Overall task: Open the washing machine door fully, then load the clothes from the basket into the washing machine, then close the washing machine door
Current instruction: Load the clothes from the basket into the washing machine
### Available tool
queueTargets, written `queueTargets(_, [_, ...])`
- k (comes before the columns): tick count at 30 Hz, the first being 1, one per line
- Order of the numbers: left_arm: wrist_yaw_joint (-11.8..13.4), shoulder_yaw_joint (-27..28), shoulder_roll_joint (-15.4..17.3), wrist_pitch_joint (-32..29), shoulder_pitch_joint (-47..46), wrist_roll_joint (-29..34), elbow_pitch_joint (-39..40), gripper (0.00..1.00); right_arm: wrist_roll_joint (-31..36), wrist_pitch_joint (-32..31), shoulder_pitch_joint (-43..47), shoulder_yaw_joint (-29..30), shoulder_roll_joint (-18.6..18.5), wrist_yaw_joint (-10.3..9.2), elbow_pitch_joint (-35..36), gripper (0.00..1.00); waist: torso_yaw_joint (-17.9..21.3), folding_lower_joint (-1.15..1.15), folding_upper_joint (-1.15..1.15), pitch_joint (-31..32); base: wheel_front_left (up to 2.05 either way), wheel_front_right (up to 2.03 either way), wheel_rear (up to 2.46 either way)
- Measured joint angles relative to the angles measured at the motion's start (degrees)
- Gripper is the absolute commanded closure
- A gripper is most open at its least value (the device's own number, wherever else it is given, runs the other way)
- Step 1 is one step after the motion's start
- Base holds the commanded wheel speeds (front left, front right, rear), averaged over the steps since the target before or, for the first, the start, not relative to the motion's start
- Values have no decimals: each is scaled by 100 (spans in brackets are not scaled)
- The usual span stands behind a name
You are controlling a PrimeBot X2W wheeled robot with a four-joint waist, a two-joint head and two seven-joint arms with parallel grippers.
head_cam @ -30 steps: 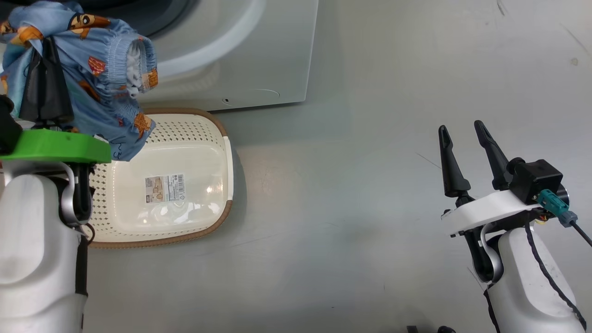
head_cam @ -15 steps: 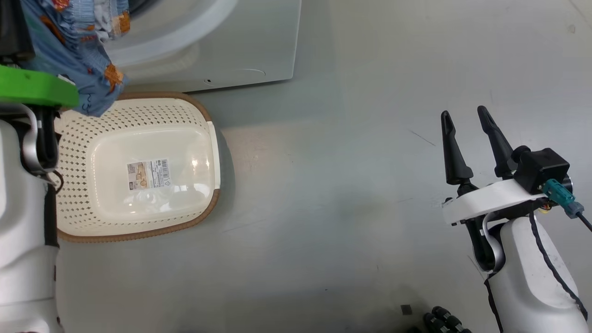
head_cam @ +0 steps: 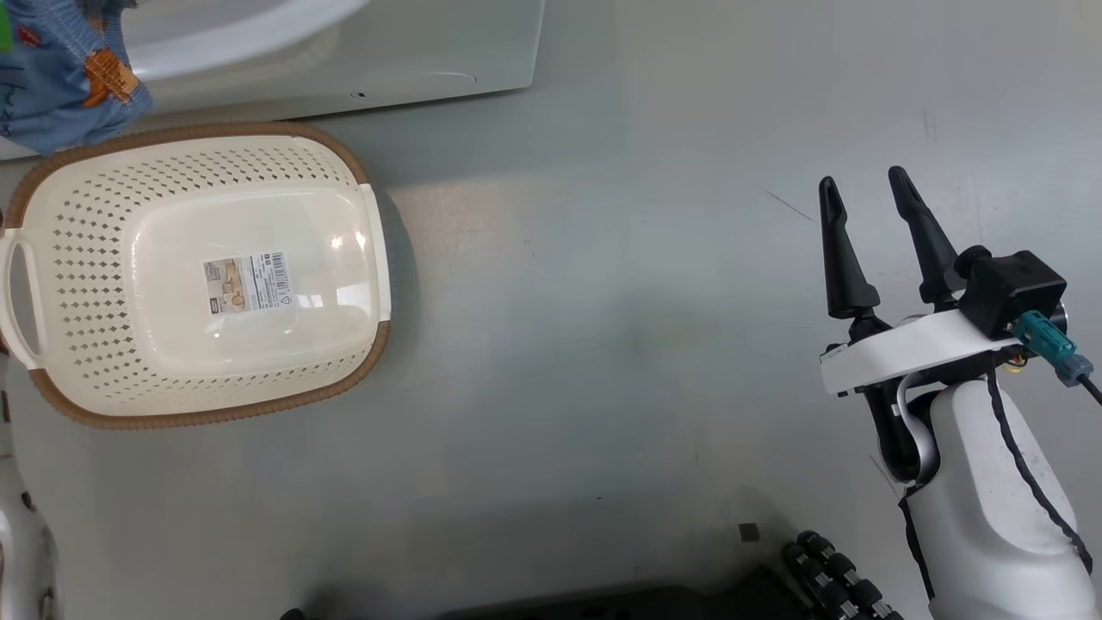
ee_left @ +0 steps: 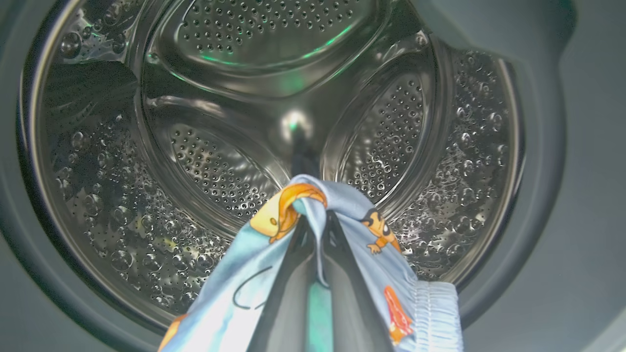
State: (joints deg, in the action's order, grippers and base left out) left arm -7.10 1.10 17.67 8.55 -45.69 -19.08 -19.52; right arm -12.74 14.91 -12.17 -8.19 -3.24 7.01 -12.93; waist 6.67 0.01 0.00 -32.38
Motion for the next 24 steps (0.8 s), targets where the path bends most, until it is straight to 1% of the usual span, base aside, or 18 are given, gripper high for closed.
queueTargets(8, [0,-53,33,-381,-548,-145,-390,100,-60,0,-136,-67,3,0,27,0,59,0,0,-298,0,0,0])
queueTargets(10, [0,-74,40,-553,-666,-158,-509,100,-82,0,-136,-104,7,0,27,0,73,0,0,-373,0,0,0])
queueTargets(17, [-1,-188,140,-860,-1168,-153,-808,100,-138,0,-141,-157,13,0,35,0,115,0,0,-671,0,0,0])
queueTargets(24, [-1,-191,137,-1152,-1620,-192,-1074,100,-182,0,-141,-171,24,0,65,0,150,0,0,-937,0,0,0])
